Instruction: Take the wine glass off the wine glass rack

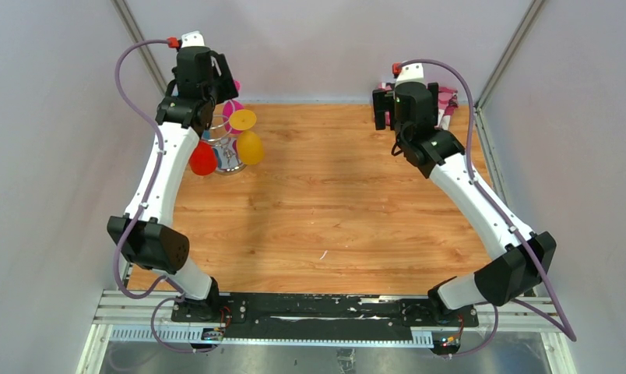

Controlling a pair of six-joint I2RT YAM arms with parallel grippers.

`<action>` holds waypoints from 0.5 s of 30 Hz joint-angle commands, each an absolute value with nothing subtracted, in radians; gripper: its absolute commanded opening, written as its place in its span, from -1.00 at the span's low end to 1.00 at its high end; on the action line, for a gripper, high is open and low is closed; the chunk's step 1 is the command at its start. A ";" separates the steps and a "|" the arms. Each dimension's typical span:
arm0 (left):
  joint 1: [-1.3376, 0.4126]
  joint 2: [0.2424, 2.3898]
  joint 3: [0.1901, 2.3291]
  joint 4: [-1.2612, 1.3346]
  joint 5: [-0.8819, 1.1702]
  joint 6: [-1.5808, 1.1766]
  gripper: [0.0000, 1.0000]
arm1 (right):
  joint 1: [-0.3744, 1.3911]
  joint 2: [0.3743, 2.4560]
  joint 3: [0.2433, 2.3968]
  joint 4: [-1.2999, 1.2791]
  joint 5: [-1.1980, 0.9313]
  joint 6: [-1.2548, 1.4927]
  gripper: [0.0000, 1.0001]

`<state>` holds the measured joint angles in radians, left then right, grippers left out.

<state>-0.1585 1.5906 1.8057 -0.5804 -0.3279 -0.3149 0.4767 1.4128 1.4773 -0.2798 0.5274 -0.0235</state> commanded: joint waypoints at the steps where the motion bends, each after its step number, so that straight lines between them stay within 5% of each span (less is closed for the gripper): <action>1: -0.152 1.595 1.857 -0.659 -0.432 -0.331 0.51 | 0.482 1.431 1.464 -0.273 0.556 -0.021 0.99; 15: -0.115 1.660 1.833 -0.653 -0.502 -0.313 0.57 | 0.479 1.452 1.456 -0.278 0.543 -0.012 0.99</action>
